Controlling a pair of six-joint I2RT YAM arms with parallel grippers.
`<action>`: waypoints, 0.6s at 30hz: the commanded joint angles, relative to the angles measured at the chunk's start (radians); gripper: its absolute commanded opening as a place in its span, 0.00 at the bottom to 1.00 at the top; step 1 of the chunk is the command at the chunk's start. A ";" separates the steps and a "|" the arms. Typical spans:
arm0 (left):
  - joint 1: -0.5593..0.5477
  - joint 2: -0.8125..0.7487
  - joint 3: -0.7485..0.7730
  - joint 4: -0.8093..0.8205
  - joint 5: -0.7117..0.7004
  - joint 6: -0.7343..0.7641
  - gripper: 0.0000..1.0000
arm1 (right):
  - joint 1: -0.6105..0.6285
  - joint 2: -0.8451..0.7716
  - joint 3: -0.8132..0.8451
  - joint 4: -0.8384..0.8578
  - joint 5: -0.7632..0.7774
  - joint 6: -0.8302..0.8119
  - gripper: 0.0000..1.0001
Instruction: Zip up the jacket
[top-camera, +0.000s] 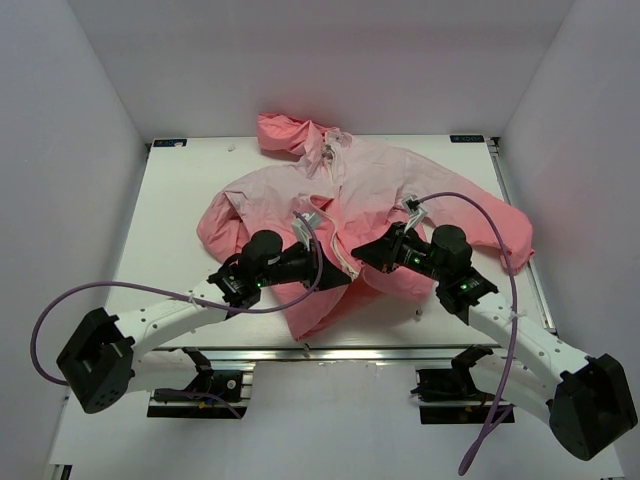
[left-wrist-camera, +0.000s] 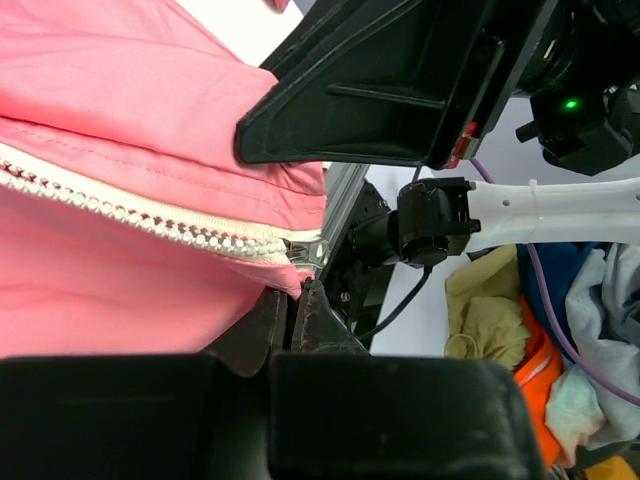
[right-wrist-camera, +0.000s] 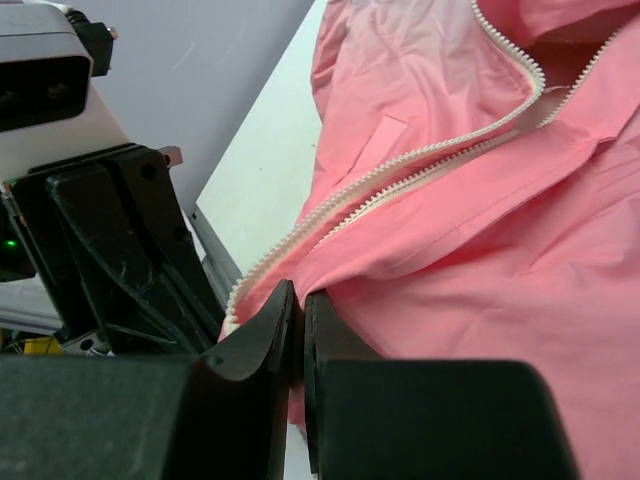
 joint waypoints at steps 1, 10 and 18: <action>-0.041 0.003 -0.055 -0.116 0.274 -0.061 0.00 | -0.035 -0.012 0.004 0.219 0.272 -0.023 0.00; -0.037 0.049 -0.018 -0.160 0.176 -0.073 0.00 | -0.031 -0.008 0.029 0.084 0.155 -0.061 0.00; 0.081 0.175 0.019 -0.116 0.366 -0.121 0.00 | -0.028 -0.015 0.049 -0.305 0.065 -0.247 0.41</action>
